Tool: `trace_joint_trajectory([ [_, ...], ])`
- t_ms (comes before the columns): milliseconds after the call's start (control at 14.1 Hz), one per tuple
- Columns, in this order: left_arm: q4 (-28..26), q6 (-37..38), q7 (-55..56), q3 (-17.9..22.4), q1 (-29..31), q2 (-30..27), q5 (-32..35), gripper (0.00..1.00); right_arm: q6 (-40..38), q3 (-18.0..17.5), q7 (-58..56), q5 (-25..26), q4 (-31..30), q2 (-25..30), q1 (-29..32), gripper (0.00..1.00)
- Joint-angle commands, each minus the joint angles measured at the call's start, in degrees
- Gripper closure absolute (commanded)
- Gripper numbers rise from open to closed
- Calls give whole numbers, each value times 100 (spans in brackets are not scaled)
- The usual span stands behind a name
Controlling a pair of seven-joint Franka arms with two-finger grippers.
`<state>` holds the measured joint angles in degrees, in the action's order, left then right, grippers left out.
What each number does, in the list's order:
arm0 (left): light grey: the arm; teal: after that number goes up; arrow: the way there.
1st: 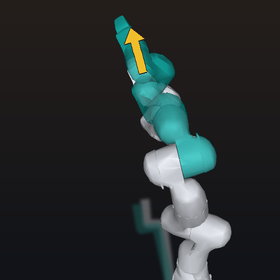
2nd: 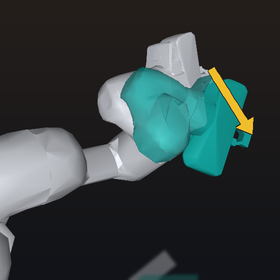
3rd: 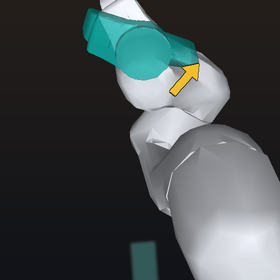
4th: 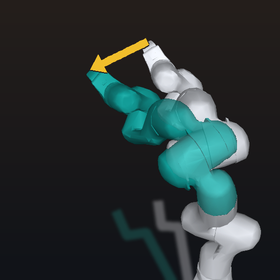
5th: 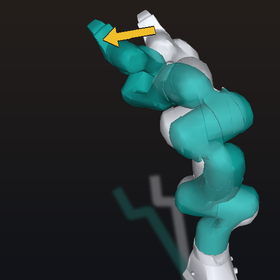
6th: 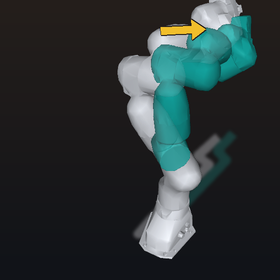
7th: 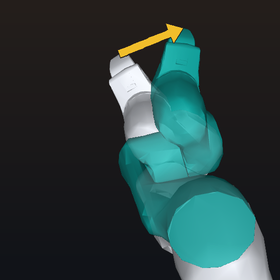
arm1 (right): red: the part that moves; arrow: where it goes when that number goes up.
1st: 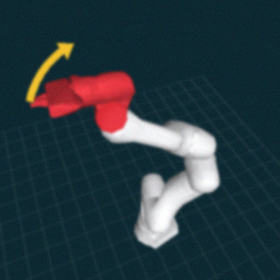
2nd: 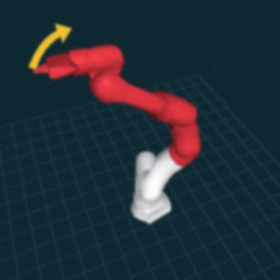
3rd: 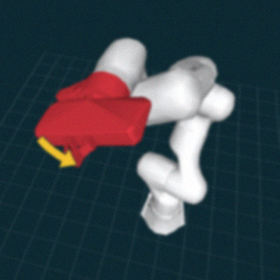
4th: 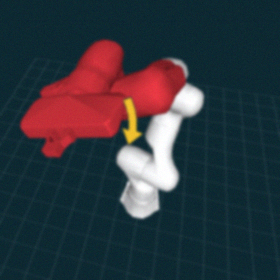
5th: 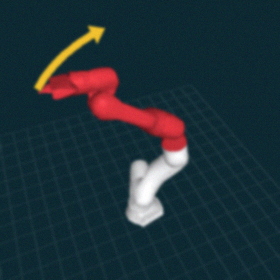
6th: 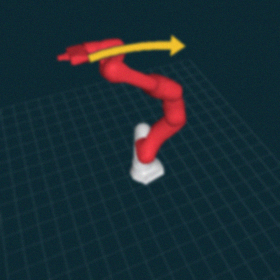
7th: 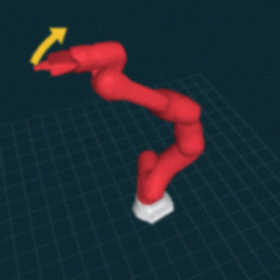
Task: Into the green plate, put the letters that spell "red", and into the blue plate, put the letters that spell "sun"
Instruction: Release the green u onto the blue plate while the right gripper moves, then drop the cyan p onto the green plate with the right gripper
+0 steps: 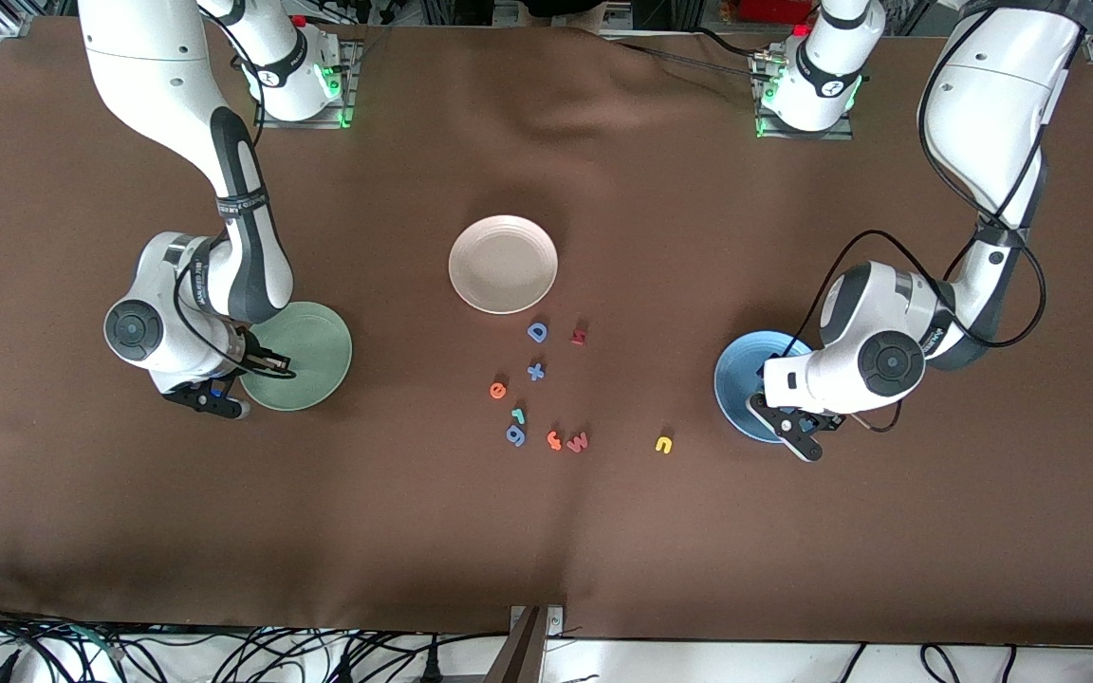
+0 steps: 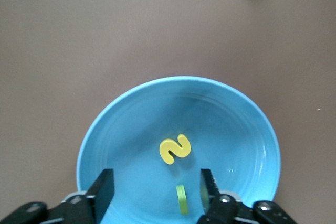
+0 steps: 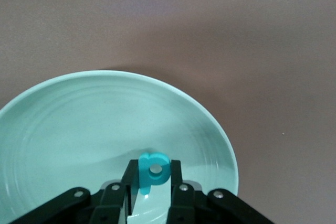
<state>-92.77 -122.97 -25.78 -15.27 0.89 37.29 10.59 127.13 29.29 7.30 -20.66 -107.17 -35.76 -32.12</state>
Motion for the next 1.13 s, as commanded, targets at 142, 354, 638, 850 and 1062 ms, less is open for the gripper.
trace_joint_trajectory([
  [142, 697, 36, 133, -28, -562, 24, 75, 0, 92, 15, -150, -167, -15, 86, -32, 7],
  [354, 1232, 10, 836, -28, -861, 453, -47, 0, -30, 7, -28, -176, 309, 139, -67, 2],
  [638, 2024, -148, 1381, -28, -1152, 1122, -215, 0, -496, -2, 1349, -184, 1100, 131, -496, 2],
  [850, 2070, -701, 1978, -20, -1222, 1438, -487, 0, -541, -396, 2501, -376, 1601, -80, -612, 2],
  [1062, 2070, -1167, 2269, 16, -1293, 1720, -488, 0, -488, -818, 3214, -633, 2180, -448, -621, 3],
])
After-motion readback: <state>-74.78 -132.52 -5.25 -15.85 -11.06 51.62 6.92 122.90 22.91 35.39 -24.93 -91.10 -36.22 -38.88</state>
